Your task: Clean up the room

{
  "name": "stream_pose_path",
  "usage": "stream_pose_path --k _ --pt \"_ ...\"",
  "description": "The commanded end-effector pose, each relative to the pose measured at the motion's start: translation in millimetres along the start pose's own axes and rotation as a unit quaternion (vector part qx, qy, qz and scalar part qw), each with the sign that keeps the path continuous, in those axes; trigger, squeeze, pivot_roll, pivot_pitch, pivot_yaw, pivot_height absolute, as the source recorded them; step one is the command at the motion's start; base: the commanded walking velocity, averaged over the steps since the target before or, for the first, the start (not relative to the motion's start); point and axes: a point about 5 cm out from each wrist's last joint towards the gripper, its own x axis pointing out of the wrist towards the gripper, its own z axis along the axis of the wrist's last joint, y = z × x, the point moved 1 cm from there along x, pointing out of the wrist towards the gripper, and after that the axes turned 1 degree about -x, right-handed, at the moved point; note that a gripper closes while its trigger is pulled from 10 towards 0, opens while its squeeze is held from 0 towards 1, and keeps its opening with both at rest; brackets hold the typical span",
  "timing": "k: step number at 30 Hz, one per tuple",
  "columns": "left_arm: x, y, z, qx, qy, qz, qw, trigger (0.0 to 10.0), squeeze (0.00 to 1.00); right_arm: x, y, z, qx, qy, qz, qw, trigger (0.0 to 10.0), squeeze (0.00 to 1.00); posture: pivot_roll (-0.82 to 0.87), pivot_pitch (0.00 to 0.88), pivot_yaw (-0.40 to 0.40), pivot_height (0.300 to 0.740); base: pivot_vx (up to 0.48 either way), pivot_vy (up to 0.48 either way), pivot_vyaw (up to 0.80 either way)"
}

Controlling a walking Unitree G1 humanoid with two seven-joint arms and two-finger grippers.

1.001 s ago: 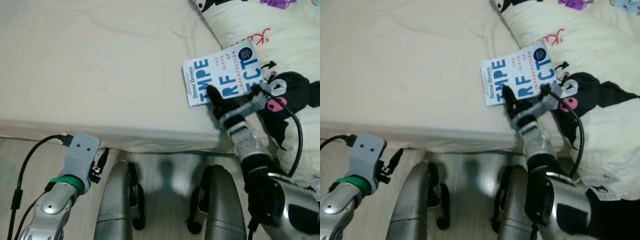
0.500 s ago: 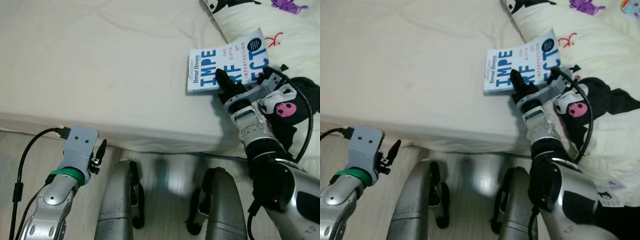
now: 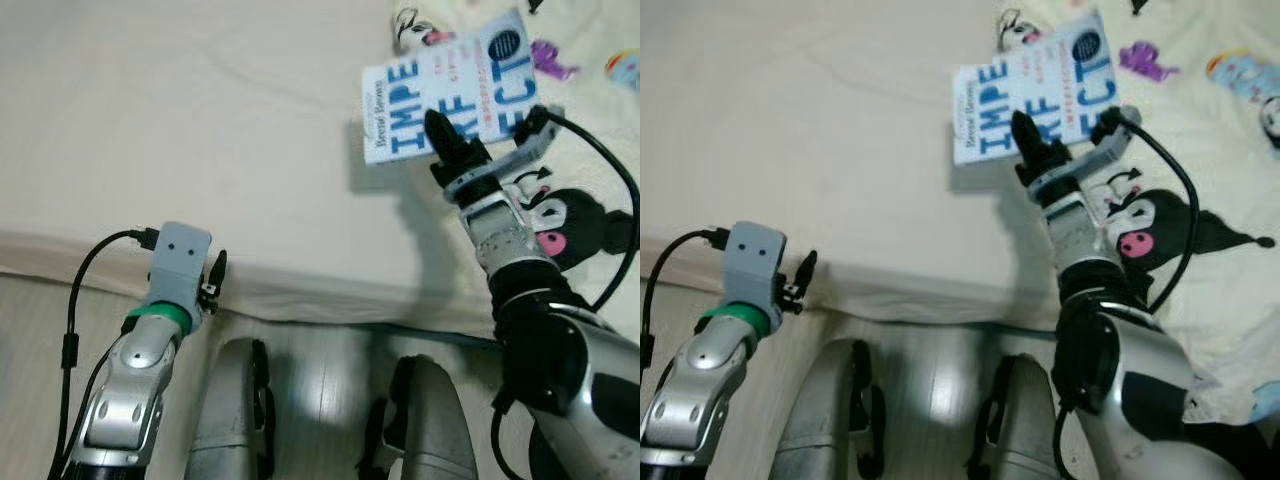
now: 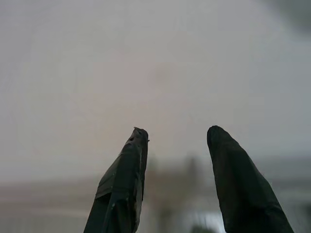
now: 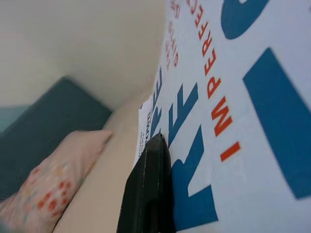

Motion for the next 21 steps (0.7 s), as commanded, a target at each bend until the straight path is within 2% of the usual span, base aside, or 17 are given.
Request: stream_pose_path --k 1,2,3,4,5,7,8,10,12,13,14,16,17,18,19,20,21 --pt "-1.4 -1.0 -8 -0.005 0.008 0.004 1.000 10.0 0.00 -4.3 4.7 -3 -0.024 -0.003 0.030 0.999 0.0 0.00 0.12 0.109 0.033 0.596 0.000 0.000 0.00" --pt "-1.4 -1.0 -8 -0.005 0.008 0.004 1.000 10.0 0.00 -4.3 4.7 -3 -0.024 -0.003 0.030 0.999 0.0 0.00 0.12 0.109 0.033 0.596 0.000 0.000 0.00" --pt "1.7 -4.3 2 -0.004 -0.013 0.001 1.000 10.0 0.00 -14.0 9.3 -10 -0.046 -0.001 0.044 0.998 6.4 0.00 0.10 0.093 0.026 0.596 0.000 0.000 0.00" --pt "5.2 -6.8 13 -0.005 -0.039 -0.001 0.999 10.0 0.00 -28.8 12.8 -17 -0.064 -0.001 0.040 0.997 10.0 0.00 0.07 0.081 0.021 0.596 0.000 0.000 0.00" --pt "5.2 -6.8 13 -0.005 -0.039 -0.001 0.999 10.0 0.00 -28.8 12.8 -17 -0.064 -0.001 0.040 0.997 10.0 0.00 0.07 0.081 0.021 0.596 0.000 0.000 0.00" --pt "10.6 -8.4 30 -0.005 -0.078 -0.002 0.997 10.0 0.00 -54.4 16.3 -27 -0.109 0.007 0.017 0.994 10.0 0.00 0.05 0.072 0.019 0.596 0.000 0.000 0.00" --pt "10.6 -8.4 30 -0.005 -0.078 -0.002 0.997 10.0 0.00 -54.4 16.3 -27 -0.109 0.007 0.017 0.994 10.0 0.00 0.05 0.072 0.019 0.596 0.000 0.000 0.00" --pt "15.3 -5.4 43 -0.005 -0.114 0.006 0.993 10.0 0.00 -75.8 11.7 -34 -0.139 0.012 -0.028 0.990 10.0 0.00 0.02 0.057 0.022 0.596 0.000 0.000 0.00" --pt "15.3 -5.4 43 -0.005 -0.114 0.006 0.993 10.0 0.00 -75.8 11.7 -34 -0.139 0.012 -0.028 0.990 10.0 0.00 0.02 0.057 0.022 0.596 0.000 0.000 0.00" --pt "17.2 -3.5 49 -0.002 -0.132 0.012 0.991 10.0 0.00 -86.9 7.9 -39 -0.154 0.011 -0.058 0.986 10.0 0.00 0.01 0.050 0.022 0.596 0.000 0.000 0.00" --pt "17.2 -3.5 49 -0.002 -0.132 0.012 0.991 10.0 0.00 -86.9 7.9 -39 -0.154 0.011 -0.058 0.986 10.0 0.00 0.01 0.050 0.022 0.596 0.000 0.000 0.00" --pt "20.6 -1.8 55 0.002 -0.151 0.020 0.988 10.0 0.00 -103.5 3.2 -48 -0.206 0.013 -0.110 0.972 10.0 0.00 -0.01 0.037 0.023 0.596 0.000 0.000 0.00" --pt "20.6 -1.8 55 0.002 -0.151 0.020 0.988 10.0 0.00 -103.5 3.2 -48 -0.206 0.013 -0.110 0.972 10.0 0.00 -0.01 0.037 0.023 0.596 0.000 0.000 0.00" --pt "21.0 -3.0 52 0.004 -0.149 0.019 0.989 10.0 0.00 -108.3 4.6 -52 -0.225 0.014 -0.131 0.965 10.0 0.00 -0.01 0.033 0.024 0.596 0.000 0.000 0.00" --pt "21.0 -3.0 52 0.004 -0.149 0.019 0.989 10.0 0.00 -108.3 4.6 -52 -0.225 0.014 -0.131 0.965 10.0 0.00 -0.01 0.033 0.024 0.596 0.000 0.000 0.00" --pt "20.6 -5.4 47 0.005 -0.143 0.015 0.990 10.0 0.00 -111.2 6.4 -57 -0.249 0.021 -0.149 0.957 10.0 0.00 -0.01 0.031 0.023 0.596 0.000 0.000 0.00" --pt "20.6 -5.4 47 0.005 -0.143 0.015 0.990 10.0 0.00 -111.2 6.4 -57 -0.249 0.021 -0.149 0.957 10.0 0.00 -0.01 0.031 0.023 0.596 0.000 0.000 0.00"
